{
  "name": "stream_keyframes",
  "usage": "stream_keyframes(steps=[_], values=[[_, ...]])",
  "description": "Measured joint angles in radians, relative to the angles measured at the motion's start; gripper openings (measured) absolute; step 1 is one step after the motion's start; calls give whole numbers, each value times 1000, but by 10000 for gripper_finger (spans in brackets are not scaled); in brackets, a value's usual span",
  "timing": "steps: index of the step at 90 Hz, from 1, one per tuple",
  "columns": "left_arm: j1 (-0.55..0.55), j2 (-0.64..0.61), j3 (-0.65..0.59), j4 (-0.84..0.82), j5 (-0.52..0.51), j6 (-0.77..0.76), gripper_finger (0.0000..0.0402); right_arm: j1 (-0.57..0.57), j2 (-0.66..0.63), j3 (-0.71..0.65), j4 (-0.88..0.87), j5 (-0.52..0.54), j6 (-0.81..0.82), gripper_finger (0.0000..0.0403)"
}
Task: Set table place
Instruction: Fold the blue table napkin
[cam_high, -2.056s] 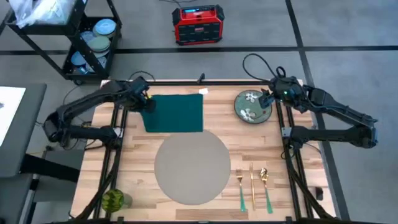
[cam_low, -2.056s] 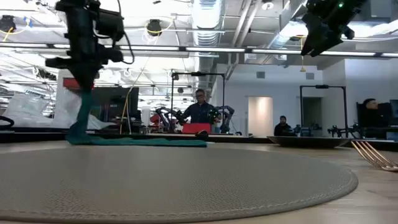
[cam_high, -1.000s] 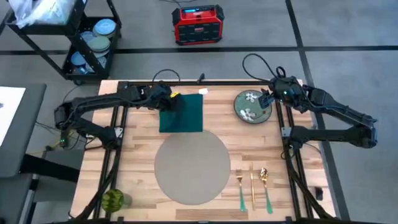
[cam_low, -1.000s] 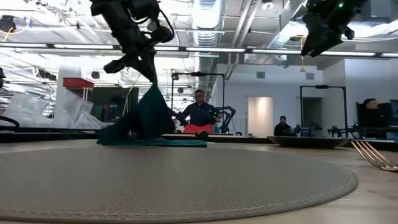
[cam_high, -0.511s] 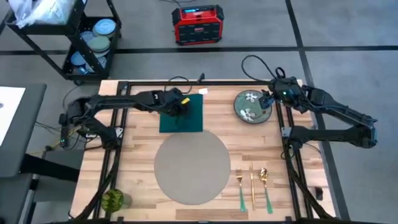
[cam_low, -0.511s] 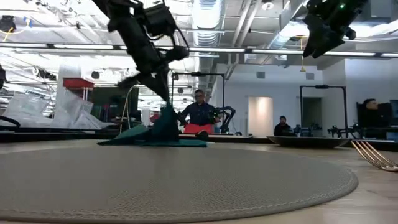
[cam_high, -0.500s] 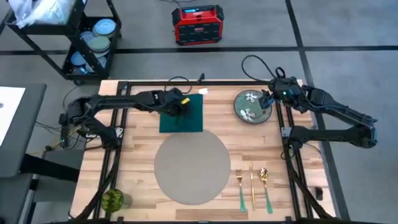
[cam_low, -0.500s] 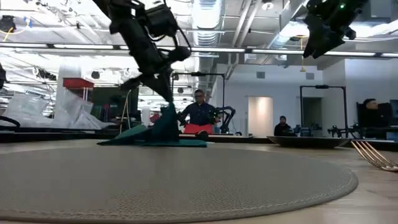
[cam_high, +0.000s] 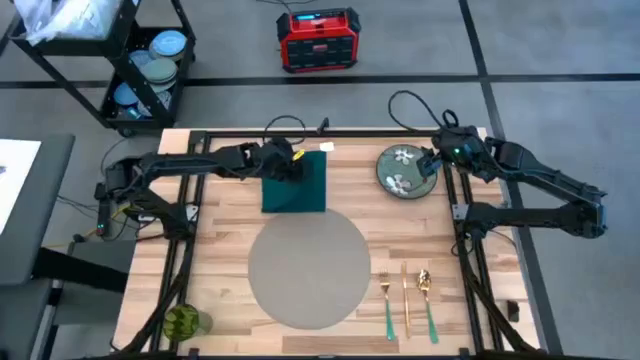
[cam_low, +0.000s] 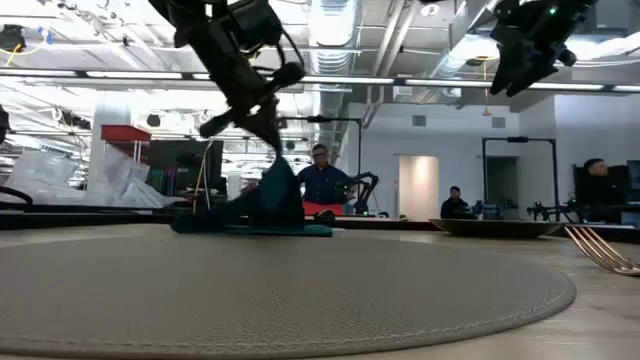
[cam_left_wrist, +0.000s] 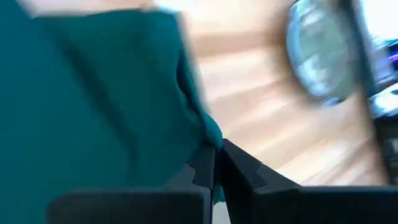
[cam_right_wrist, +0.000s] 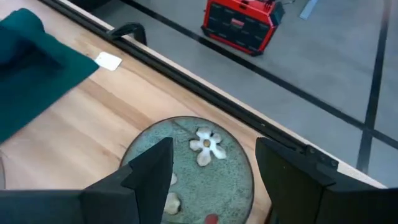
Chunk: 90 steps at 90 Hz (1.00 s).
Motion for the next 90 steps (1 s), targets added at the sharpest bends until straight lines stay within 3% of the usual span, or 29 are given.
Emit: stream_keyframes(steps=[50, 90], values=[[-71, -3, -48, -412, -29, 19, 0, 1, 0, 0, -2, -1, 0, 215], [-47, -119, -48, -558, -125, -16, 0, 1, 0, 0, -6, -1, 0, 215]])
